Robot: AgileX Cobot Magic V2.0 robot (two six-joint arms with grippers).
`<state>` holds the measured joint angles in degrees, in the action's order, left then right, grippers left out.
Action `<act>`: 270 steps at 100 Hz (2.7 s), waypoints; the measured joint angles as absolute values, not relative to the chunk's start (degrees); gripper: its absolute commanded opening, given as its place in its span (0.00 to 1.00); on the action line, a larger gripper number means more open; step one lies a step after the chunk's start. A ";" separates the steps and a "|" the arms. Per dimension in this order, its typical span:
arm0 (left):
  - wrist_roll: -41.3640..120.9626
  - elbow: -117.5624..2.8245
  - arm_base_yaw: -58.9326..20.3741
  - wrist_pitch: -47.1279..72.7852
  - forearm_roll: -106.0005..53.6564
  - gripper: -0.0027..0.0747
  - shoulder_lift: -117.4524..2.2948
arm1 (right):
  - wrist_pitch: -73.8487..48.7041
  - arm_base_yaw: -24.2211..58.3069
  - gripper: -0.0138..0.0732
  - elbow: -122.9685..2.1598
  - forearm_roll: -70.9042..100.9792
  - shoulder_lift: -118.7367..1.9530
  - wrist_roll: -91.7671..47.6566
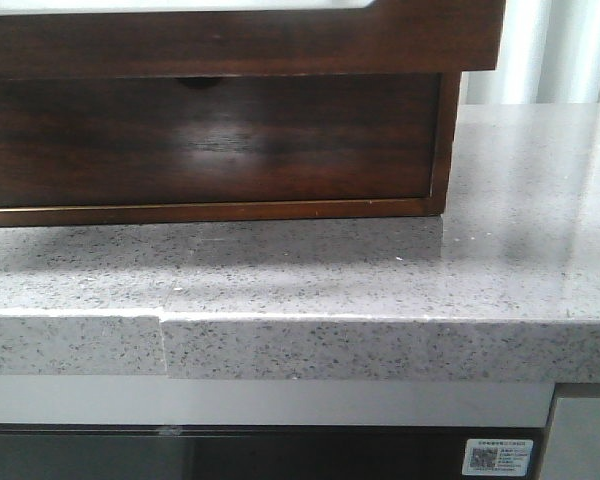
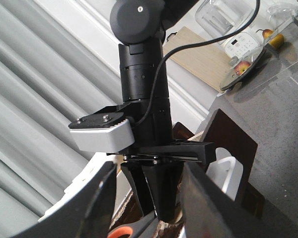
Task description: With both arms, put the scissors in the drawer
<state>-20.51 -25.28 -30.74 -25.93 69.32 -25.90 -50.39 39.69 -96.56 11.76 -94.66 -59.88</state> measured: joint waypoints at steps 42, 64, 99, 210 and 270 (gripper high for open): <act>-20.51 -25.28 -30.74 -25.93 69.32 0.40 -25.90 | -49.71 39.73 0.47 -96.68 11.36 -94.90 -60.09; -20.51 -25.28 -30.74 -25.93 69.32 0.40 -25.79 | -49.75 39.73 0.39 -96.68 11.36 -93.97 -58.82; -23.65 -25.28 -30.74 -22.01 69.32 0.01 -19.89 | -51.72 39.53 0.08 -96.68 15.27 -84.10 -56.60; -45.91 -7.62 -30.74 -1.63 60.25 0.01 0.37 | -17.37 39.44 0.09 -35.16 24.54 -20.26 -47.24; -45.91 -7.00 -30.74 -1.34 59.20 0.01 0.37 | -17.37 39.44 0.09 -10.54 28.96 0.61 -47.20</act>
<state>-45.91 -7.00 -30.74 -1.34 59.20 0.37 -17.37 39.44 -10.54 28.96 0.61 -47.20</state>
